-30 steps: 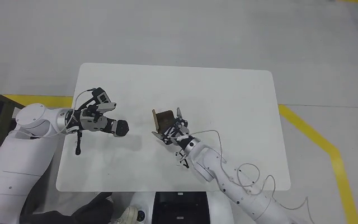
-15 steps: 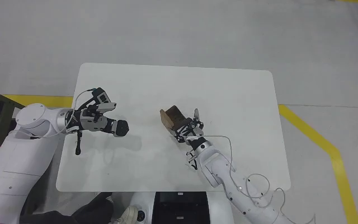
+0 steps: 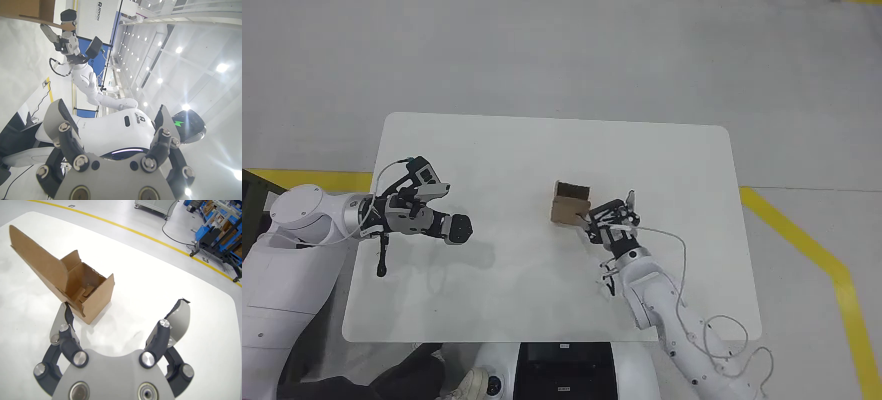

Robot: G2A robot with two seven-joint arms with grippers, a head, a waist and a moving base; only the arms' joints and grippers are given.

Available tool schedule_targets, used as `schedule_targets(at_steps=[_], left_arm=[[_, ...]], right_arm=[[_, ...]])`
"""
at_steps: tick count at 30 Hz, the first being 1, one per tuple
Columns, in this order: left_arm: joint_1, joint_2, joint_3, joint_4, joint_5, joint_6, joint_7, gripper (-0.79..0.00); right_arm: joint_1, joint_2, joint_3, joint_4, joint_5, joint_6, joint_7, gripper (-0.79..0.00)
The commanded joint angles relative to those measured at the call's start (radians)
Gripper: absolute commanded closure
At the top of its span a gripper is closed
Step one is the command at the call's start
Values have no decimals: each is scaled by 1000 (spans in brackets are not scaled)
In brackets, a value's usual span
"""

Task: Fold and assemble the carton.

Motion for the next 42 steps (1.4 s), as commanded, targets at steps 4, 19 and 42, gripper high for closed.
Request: schedule_targets(at_steps=[4,19,42], left_arm=[[0,0,0,0,0,0,0,-785],[0,0,0,0,0,0,0,-785],[0,0,0,0,0,0,0,-785]], right_arm=[[-1,1,44,-2,7,21,15,-785],[-19,0,87,-22,23,-66,53,-785],[41,-62,-93,14,-78,88,-102,-785]])
